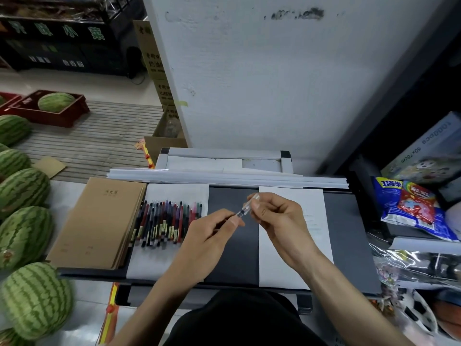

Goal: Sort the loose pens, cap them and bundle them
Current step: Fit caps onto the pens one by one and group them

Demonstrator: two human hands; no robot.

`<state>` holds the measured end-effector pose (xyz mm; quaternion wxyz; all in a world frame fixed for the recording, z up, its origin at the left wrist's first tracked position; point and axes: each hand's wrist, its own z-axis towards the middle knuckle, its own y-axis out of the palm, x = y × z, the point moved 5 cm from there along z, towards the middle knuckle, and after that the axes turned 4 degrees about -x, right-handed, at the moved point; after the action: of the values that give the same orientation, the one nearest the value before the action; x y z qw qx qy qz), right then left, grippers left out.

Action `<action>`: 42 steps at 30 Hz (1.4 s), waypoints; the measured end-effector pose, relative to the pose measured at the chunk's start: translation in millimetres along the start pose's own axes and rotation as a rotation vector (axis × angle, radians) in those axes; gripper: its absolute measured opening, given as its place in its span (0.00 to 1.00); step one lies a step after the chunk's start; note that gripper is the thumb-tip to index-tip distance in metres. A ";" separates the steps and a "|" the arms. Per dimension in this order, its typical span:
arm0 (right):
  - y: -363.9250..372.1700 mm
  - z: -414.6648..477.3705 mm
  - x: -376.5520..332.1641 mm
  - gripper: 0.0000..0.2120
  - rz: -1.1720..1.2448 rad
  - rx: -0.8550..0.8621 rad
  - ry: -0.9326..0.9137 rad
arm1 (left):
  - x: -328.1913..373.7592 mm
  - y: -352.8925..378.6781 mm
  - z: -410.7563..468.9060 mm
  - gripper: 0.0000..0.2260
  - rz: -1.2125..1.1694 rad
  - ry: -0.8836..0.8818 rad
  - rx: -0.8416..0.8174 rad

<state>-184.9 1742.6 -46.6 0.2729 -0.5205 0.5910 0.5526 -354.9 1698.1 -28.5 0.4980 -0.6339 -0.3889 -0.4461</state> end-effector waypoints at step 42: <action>-101.2 56.5 91.6 0.19 -1.724 0.109 0.082 | -144.1 -10.5 133.0 0.06 0.654 -0.463 0.013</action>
<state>-134.7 1782.2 -179.8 0.5999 -0.7928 0.0250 0.1045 -384.2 1823.3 -176.9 0.5169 -0.8048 -0.2713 -0.1071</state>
